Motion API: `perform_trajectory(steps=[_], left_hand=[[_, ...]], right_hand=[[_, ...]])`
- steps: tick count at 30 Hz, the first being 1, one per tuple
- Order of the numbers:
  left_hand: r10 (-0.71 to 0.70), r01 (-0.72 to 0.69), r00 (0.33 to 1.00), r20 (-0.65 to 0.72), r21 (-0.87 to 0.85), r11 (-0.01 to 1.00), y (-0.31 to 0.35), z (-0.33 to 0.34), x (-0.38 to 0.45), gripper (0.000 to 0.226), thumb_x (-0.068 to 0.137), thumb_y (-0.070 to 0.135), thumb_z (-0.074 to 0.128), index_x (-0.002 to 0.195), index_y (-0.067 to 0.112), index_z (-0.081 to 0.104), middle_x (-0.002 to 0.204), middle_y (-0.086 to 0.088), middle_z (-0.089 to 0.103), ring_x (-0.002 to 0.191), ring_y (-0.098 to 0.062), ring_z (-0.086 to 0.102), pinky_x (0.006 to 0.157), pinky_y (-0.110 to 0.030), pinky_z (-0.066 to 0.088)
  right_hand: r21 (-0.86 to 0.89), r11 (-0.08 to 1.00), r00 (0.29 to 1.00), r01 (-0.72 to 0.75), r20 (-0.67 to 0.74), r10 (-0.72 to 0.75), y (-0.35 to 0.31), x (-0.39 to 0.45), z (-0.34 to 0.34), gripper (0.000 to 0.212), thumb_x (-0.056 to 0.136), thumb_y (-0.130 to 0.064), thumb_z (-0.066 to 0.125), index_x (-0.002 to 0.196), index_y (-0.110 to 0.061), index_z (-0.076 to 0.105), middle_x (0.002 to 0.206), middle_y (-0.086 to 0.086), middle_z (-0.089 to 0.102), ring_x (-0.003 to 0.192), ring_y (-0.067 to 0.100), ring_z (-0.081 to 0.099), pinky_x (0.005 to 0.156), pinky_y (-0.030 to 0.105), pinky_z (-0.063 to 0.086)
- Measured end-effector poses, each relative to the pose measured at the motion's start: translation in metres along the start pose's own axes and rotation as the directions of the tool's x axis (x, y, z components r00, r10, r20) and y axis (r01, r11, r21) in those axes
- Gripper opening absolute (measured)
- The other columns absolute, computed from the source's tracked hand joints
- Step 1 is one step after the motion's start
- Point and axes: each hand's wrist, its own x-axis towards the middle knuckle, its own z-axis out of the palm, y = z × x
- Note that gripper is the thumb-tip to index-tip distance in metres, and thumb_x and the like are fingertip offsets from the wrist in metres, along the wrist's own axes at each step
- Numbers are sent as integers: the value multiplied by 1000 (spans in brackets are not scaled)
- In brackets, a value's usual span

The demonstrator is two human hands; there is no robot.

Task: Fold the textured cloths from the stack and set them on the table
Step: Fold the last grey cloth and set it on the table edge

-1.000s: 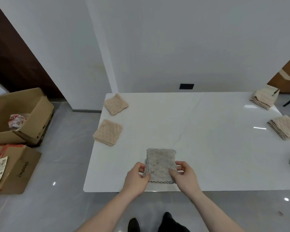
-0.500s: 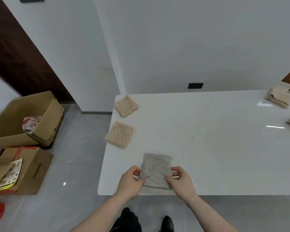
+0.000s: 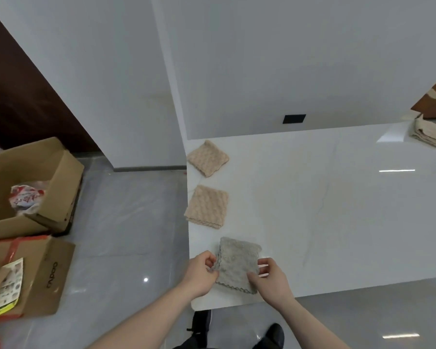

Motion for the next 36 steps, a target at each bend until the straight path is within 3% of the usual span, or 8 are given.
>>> perform_trajectory(steps=[7,13,17,21,24,30,34,36], left_hand=[[-9,4,998,55,87,996,-27,-14,11,15,88,22,67,100,26,60,98,6,65,89,-18,63,80,-37,57],[115,-125,992,49,387,913,-35,-14,10,44,93,21,57,135,24,45,134,5,49,120,-18,52,89,-28,45],[347,-440,898,272,522,731,-36,-13,7,59,90,12,53,147,25,40,150,5,34,133,-19,37,109,-30,38],[198,-472,863,465,602,644,-41,-8,3,72,91,13,53,158,21,29,167,-1,14,151,-26,17,123,-36,25],[100,-467,853,513,663,585,-40,-9,3,83,86,13,56,161,19,21,170,-3,2,155,-27,5,126,-39,19],[250,-485,873,418,692,535,-22,-7,-2,77,84,16,56,156,20,29,166,-5,14,153,-28,12,123,-43,22],[36,-418,868,496,690,591,-22,-4,2,80,86,25,50,160,27,20,169,1,11,153,-31,9,123,-44,24],[-5,-406,863,505,700,588,-18,-3,3,80,86,27,49,160,28,20,169,2,10,153,-32,10,123,-45,25]], right_hand=[[-60,998,999,-27,-41,24,-8,-8,43,47,89,-34,69,128,-27,44,103,-5,62,83,9,67,62,23,50],[-188,981,999,-40,-39,33,-3,-17,71,56,92,-31,56,143,-28,32,124,-2,59,92,12,61,74,31,51],[-283,959,1000,-1,-7,-1,6,-26,84,62,94,-26,56,152,-27,33,143,-1,50,116,16,61,89,31,50],[-355,935,998,-2,65,27,7,-24,86,68,95,-28,55,158,-23,29,154,0,44,133,18,54,105,30,46],[-372,928,997,-6,69,34,2,-24,82,70,94,-30,57,158,-26,28,153,0,41,126,20,58,100,31,49],[-356,934,1000,26,21,-19,0,-29,72,69,92,-34,58,156,-27,32,155,-2,35,119,20,62,96,31,52],[-342,939,999,38,9,-38,6,-36,58,67,93,-37,57,155,-28,33,155,-5,34,84,11,60,85,26,47],[-326,945,999,39,3,-40,13,-40,47,67,93,-34,58,155,-29,33,156,-6,33,84,10,61,88,24,47]])
